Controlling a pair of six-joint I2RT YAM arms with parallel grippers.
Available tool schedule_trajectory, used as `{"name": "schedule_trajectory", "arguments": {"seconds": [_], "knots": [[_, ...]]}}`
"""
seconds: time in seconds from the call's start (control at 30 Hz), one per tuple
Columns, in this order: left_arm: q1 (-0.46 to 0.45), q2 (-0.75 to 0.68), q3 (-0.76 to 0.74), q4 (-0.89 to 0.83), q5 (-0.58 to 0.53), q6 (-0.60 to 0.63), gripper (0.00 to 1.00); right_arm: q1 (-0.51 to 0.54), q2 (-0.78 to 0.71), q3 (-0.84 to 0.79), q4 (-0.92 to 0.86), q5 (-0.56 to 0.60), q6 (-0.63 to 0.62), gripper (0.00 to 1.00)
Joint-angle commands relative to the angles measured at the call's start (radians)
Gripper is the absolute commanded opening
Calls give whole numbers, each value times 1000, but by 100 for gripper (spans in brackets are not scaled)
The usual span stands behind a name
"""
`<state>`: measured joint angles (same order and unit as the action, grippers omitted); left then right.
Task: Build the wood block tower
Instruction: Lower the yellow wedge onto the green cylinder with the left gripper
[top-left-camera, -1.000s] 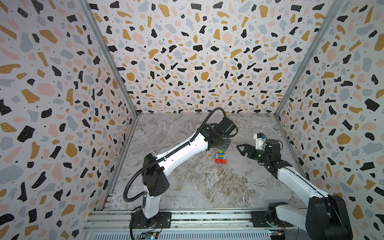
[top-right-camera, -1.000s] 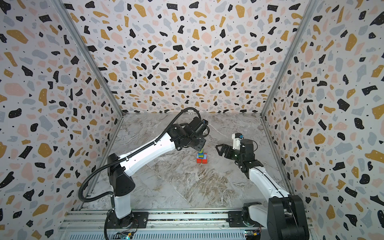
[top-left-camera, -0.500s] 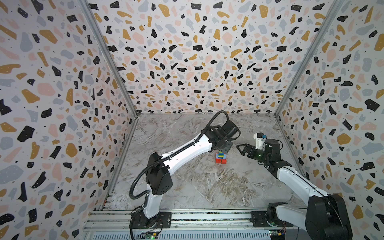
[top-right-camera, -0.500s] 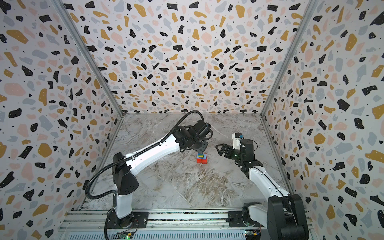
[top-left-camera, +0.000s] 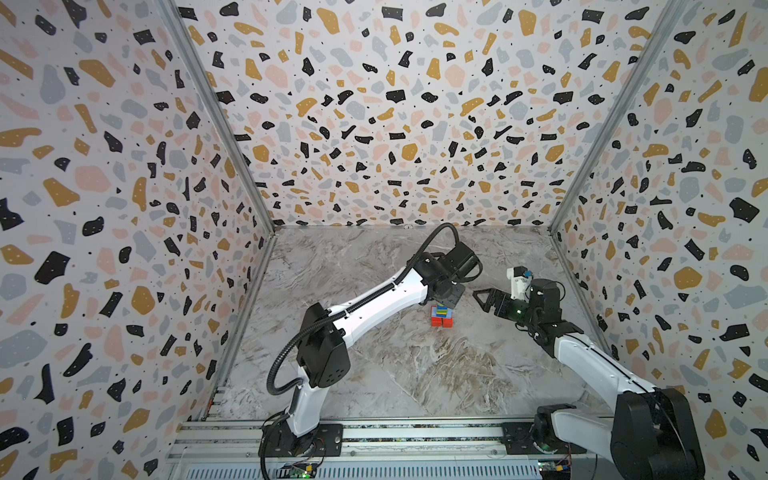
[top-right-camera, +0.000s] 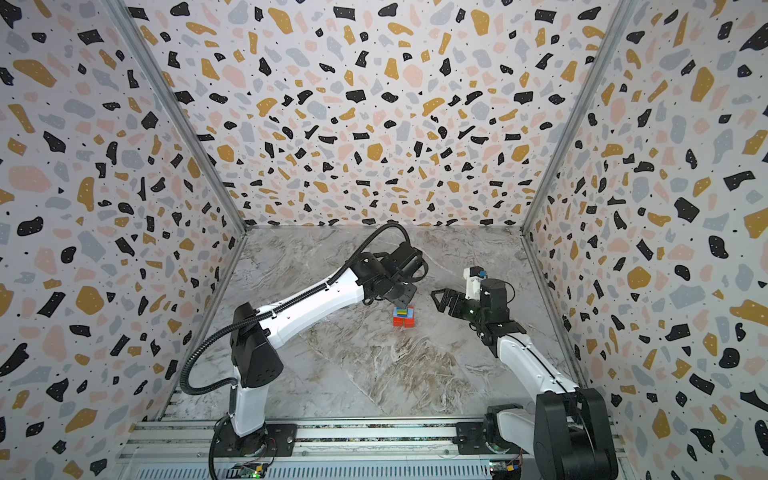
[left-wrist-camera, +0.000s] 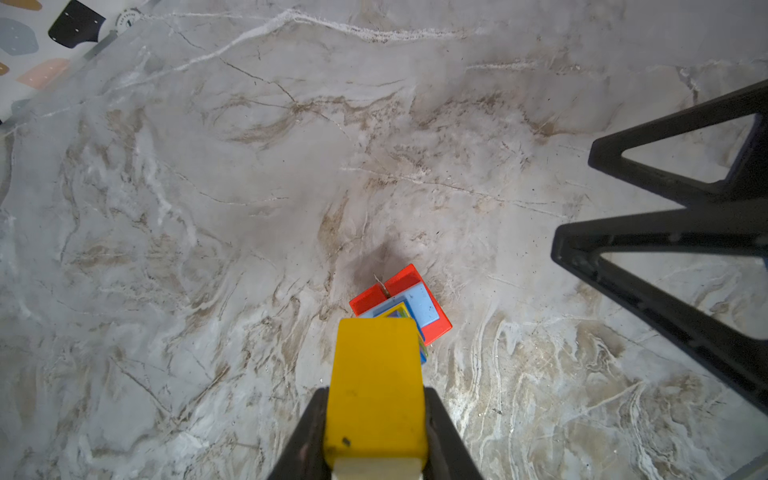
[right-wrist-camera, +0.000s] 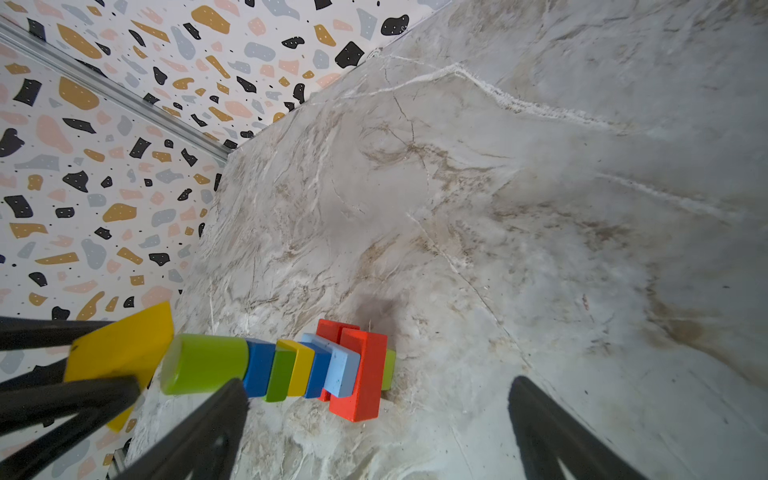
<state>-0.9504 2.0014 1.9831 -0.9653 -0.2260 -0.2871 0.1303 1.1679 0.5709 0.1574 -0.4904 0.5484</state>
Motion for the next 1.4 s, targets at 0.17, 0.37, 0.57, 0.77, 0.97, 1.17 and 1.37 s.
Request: {"name": "schedule_trajectory", "arguments": {"seconds": [0.17, 0.37, 0.57, 0.77, 0.97, 1.17, 1.37], "knots": [[-3, -1, 24, 4, -12, 6, 6, -4, -10, -9, 12, -11, -8, 99], [-3, -11, 7, 13, -15, 5, 6, -4, -7, -10, 16, -11, -8, 99], [-3, -18, -17, 25, -16, 3, 5, -4, -5, -11, 16, -11, -8, 99], [-3, -21, -30, 34, -16, 0, 5, -4, -5, -13, 16, -11, -8, 99], [-2, -21, -33, 37, -21, -2, 4, -4, -4, -12, 16, -12, -8, 99], [-3, -21, -30, 34, -28, -2, 4, -4, -1, -12, 18, -13, -7, 99], [-2, -21, -32, 35, -24, -1, 4, -4, 1, -13, 19, -14, -7, 99]]}}
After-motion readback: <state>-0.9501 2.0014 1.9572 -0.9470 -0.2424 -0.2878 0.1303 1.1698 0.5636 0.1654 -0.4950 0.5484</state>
